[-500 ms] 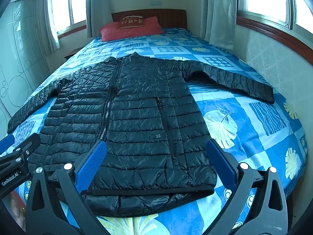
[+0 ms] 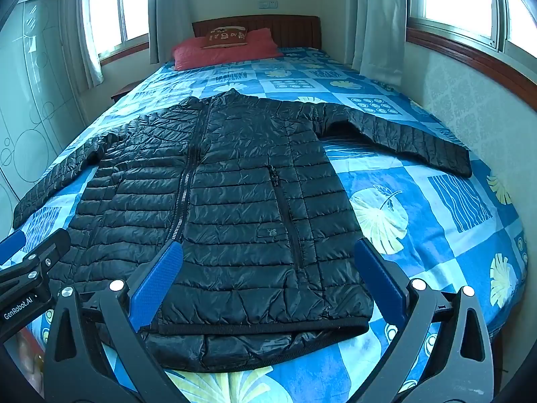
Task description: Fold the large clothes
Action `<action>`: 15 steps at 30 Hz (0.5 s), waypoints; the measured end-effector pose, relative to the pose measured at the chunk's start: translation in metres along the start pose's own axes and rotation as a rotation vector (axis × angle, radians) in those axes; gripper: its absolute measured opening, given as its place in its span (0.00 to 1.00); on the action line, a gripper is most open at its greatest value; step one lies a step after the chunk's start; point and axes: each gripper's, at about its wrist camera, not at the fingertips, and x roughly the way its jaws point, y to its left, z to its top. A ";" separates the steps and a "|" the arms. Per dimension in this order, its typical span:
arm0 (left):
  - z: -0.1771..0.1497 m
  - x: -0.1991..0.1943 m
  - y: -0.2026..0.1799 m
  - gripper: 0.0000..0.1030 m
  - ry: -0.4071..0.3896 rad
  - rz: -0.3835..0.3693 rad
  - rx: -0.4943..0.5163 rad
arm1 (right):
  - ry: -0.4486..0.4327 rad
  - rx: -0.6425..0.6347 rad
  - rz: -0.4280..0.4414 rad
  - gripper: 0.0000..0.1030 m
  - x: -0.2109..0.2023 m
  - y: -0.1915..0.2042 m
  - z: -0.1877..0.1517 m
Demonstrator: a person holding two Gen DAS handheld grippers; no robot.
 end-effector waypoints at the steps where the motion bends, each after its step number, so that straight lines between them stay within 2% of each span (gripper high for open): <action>1: -0.001 0.000 0.000 0.95 0.000 -0.001 0.000 | 0.000 0.000 0.000 0.98 0.000 0.000 0.000; 15: -0.001 0.000 0.002 0.95 0.003 -0.002 -0.001 | -0.002 0.000 0.003 0.98 0.000 0.001 0.000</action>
